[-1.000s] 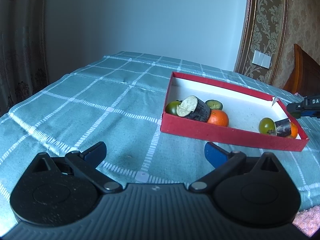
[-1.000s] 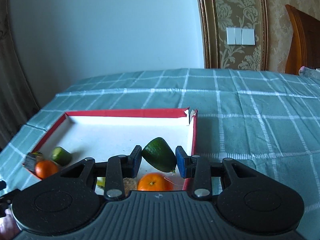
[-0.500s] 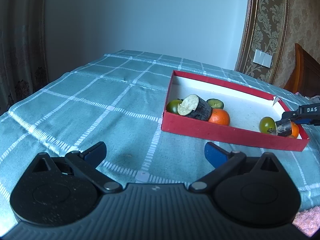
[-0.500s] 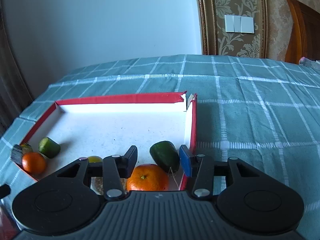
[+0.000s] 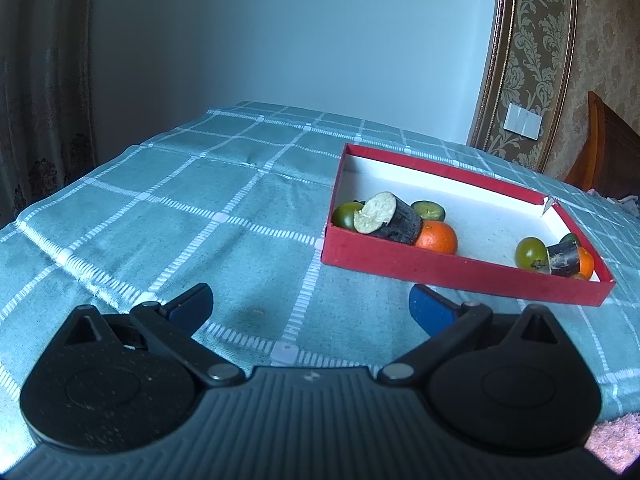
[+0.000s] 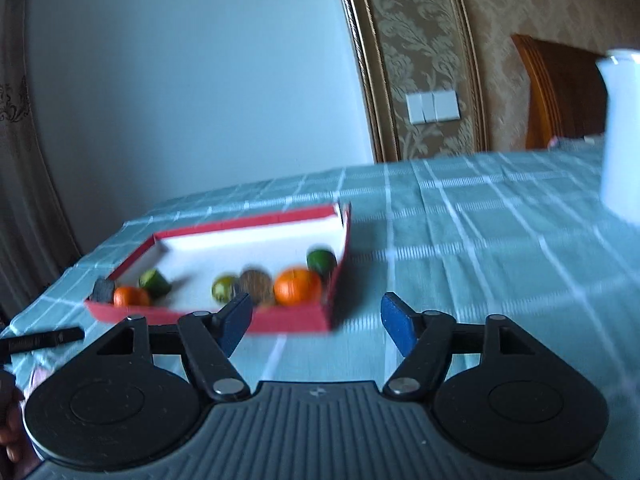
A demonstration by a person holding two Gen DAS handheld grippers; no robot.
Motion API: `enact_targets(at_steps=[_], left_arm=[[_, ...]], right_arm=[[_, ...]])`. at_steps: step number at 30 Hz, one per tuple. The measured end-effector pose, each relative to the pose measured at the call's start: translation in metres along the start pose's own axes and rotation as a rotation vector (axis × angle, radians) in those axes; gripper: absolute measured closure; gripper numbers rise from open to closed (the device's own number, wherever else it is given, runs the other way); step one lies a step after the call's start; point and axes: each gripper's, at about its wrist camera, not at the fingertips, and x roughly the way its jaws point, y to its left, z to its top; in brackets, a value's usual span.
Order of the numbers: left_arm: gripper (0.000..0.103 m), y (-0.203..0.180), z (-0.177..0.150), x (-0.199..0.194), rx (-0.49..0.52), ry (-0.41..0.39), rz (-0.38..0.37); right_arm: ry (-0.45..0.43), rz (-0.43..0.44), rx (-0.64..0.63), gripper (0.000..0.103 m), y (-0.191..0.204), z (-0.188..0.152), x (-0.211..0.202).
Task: Organize fruits
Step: 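Lower the lime half into the red tray and open the right gripper, then move the left gripper to the brown oval fruit and grasp it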
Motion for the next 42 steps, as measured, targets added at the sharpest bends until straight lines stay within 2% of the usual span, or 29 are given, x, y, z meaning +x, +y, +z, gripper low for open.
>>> enact_targets(at_steps=[4,8,11,16,20,26,35,38,42], left_arm=[[0.0,-0.004,0.0,-0.006,0.024,-0.029,0.008],[0.0,-0.021,-0.002,-0.016,0.101,-0.062,0.04],[0.0,-0.038,-0.004,-0.025,0.14,-0.072,0.009],[0.0,-0.069,-0.012,-0.03,0.235,-0.085,-0.011],[0.0,-0.086,-0.017,-0.026,0.293,-0.078,0.021],[0.0,-0.088,-0.022,-0.02,0.309,-0.06,0.06],[0.0,-0.075,-0.023,-0.025,0.268,-0.065,0.038],[0.0,-0.078,-0.024,-0.028,0.292,-0.081,0.049],[0.0,-0.083,-0.029,-0.034,0.343,-0.121,-0.01]], right_arm=[[0.046,0.006,0.058,0.032,-0.007,-0.024,0.006],[0.025,0.029,0.138,0.032,-0.018,-0.024,0.006],[0.027,0.04,0.18,0.032,-0.024,-0.026,0.006],[0.035,0.056,0.204,0.032,-0.028,-0.028,0.006],[0.037,0.066,0.213,0.032,-0.029,-0.028,0.006],[0.04,0.079,0.219,0.032,-0.03,-0.028,0.007],[0.048,0.087,0.223,0.032,-0.03,-0.028,0.009],[0.048,0.088,0.227,0.032,-0.031,-0.029,0.009],[0.051,0.088,0.231,0.032,-0.031,-0.029,0.009]])
